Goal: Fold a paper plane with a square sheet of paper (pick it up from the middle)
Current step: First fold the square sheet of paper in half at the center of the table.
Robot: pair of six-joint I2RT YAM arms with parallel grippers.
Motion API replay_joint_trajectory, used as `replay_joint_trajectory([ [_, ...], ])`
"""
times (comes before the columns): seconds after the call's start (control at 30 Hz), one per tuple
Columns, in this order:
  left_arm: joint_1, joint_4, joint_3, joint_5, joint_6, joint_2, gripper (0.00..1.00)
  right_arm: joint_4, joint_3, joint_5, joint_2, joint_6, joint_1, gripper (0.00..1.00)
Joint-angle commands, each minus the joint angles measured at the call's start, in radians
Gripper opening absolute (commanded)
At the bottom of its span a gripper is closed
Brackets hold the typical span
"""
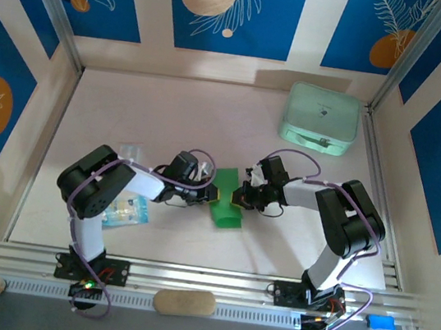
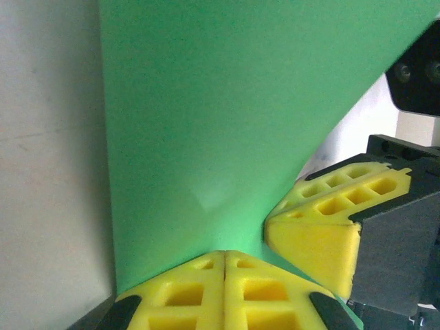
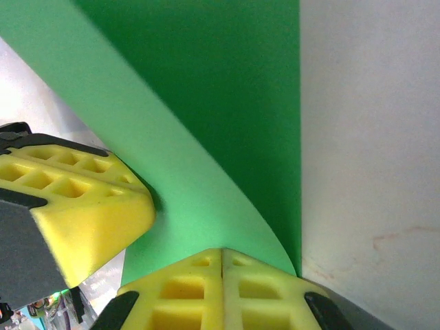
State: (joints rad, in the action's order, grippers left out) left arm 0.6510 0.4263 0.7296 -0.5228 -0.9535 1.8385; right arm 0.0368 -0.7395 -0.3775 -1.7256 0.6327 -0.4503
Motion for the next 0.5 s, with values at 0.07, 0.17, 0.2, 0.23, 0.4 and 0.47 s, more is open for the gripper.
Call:
replay_joint_trajectory([
  [0.07,-0.016,-0.218,0.054,0.036,0.071,-0.034,0.01,0.074,0.033,0.113,-0.043,0.005,0.002,0.0],
  [0.17,-0.025,-0.244,0.112,0.021,0.078,-0.036,0.02,0.074,0.033,0.113,-0.043,0.005,0.002,0.0],
  [0.2,-0.03,-0.24,0.124,0.013,0.075,-0.03,0.02,0.074,0.034,0.113,-0.043,0.005,0.002,0.0],
  [0.23,-0.035,-0.236,0.132,0.006,0.073,-0.023,0.02,0.074,0.034,0.114,-0.042,0.005,0.002,0.0],
  [0.4,-0.058,-0.24,0.149,-0.003,0.082,0.017,0.03,0.073,0.035,0.115,-0.043,0.008,0.002,0.0],
  [0.47,-0.065,-0.239,0.151,-0.006,0.085,0.038,0.03,0.069,0.038,0.114,-0.043,0.01,0.002,0.0],
])
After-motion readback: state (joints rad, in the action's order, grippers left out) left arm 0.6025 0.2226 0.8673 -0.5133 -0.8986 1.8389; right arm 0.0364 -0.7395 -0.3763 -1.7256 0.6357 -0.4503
